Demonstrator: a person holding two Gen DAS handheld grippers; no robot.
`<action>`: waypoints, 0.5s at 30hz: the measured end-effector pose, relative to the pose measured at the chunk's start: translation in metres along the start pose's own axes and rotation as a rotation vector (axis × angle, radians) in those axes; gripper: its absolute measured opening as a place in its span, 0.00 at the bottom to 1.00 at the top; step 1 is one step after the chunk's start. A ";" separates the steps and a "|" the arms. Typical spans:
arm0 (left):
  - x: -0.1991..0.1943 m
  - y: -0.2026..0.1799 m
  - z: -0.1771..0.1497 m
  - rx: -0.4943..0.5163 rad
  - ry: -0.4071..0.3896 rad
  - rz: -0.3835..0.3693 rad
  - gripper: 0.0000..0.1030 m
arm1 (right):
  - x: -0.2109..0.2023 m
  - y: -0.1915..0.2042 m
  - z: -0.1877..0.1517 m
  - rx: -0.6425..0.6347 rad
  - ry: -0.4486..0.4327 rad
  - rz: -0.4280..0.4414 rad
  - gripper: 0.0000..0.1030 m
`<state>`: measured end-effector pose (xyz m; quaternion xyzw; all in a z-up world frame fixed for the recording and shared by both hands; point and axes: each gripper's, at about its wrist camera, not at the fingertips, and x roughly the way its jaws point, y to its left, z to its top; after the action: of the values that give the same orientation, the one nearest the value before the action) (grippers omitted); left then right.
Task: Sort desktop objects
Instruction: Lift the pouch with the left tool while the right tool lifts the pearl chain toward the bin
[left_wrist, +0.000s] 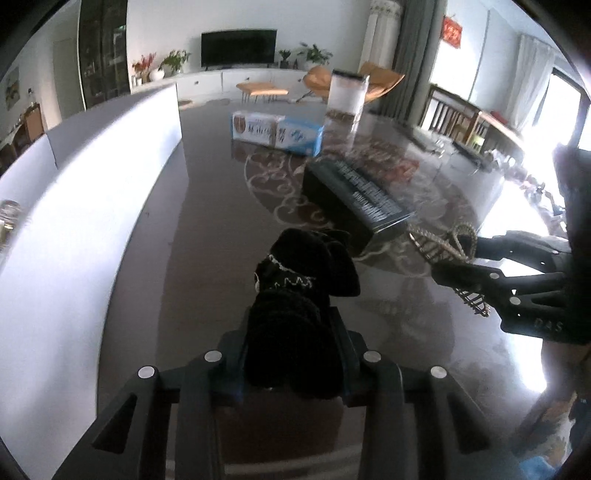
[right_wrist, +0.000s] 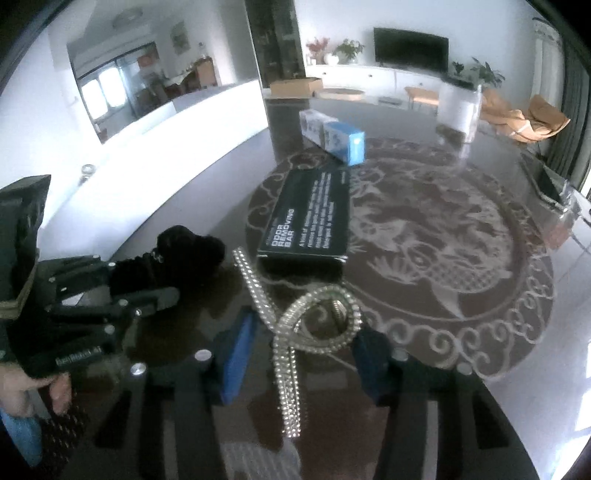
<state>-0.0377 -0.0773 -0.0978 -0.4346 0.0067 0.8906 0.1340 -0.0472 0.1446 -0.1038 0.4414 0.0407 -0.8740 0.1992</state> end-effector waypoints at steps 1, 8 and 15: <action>-0.006 -0.001 -0.001 -0.001 -0.012 -0.005 0.34 | -0.006 -0.002 -0.002 0.002 0.006 -0.002 0.49; -0.064 0.004 -0.005 -0.068 -0.098 -0.050 0.34 | -0.031 -0.018 -0.003 0.029 0.027 -0.014 0.49; -0.147 0.062 0.013 -0.165 -0.208 -0.012 0.34 | -0.055 0.029 0.061 -0.068 -0.048 0.088 0.50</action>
<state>0.0231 -0.1696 0.0178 -0.3497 -0.0830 0.9275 0.1029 -0.0527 0.1205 -0.0207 0.4144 0.0463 -0.8729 0.2534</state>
